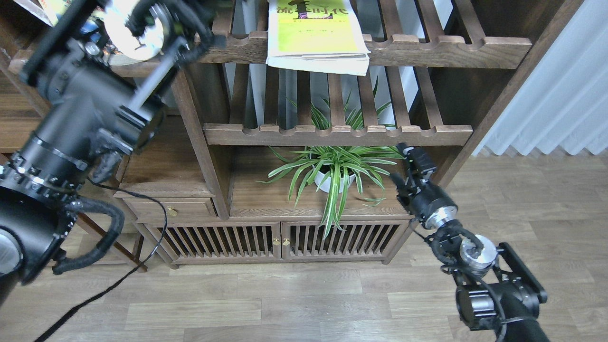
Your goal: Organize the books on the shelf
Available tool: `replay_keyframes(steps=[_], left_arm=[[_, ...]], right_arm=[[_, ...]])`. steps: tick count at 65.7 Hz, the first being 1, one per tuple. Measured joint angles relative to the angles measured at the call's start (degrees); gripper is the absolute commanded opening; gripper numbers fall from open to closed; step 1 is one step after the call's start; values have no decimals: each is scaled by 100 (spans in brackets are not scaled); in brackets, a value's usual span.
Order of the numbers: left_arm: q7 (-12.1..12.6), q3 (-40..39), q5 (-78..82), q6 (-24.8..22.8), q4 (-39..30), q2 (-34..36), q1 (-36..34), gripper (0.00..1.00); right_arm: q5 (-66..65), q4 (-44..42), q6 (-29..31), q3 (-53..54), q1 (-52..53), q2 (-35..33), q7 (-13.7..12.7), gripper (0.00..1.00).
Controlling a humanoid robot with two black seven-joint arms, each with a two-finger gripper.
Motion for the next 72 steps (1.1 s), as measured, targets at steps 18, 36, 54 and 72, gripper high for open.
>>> replay_keyframes(steps=[18, 36, 54, 72], left_arm=[[-7, 83, 96, 0, -440, 1, 825, 98], [-40, 448, 151, 0, -791, 1, 1136, 98], [-58, 753, 144, 0, -927, 1, 1770, 98], [-53, 910, 152, 0, -969, 2, 2900, 98]], right_arm=[[4, 4, -2, 140, 140, -192, 83, 99], [2, -9, -2, 128, 143, -134, 85, 99], [0, -51, -2, 162, 175, -161, 96, 99], [12, -31, -22, 496, 497, -496, 131, 98]])
